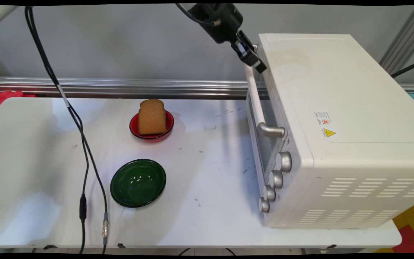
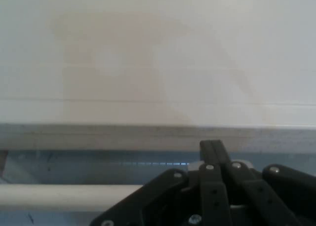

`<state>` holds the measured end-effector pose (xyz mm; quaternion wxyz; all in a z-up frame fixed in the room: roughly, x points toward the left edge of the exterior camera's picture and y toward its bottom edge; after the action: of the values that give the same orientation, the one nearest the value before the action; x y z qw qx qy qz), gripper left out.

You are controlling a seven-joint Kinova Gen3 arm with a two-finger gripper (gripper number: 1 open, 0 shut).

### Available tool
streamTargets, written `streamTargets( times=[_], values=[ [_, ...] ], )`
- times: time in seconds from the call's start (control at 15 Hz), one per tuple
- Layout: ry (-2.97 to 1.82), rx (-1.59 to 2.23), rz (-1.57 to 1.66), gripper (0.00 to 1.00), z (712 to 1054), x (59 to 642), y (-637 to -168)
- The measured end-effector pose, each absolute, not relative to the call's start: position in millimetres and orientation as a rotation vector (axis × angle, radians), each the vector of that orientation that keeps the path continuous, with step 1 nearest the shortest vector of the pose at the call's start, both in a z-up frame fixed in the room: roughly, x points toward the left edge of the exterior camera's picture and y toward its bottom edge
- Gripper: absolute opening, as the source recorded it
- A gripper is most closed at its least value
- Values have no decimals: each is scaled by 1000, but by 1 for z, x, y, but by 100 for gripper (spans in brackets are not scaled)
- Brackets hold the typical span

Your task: Open the oven

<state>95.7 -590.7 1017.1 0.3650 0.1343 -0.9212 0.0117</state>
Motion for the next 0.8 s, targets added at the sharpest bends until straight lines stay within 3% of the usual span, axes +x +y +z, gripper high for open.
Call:
streamTargets(
  times=[0.8],
  values=[
    [-2412, 339, 39, 0, 976, 87, -589]
  ],
)
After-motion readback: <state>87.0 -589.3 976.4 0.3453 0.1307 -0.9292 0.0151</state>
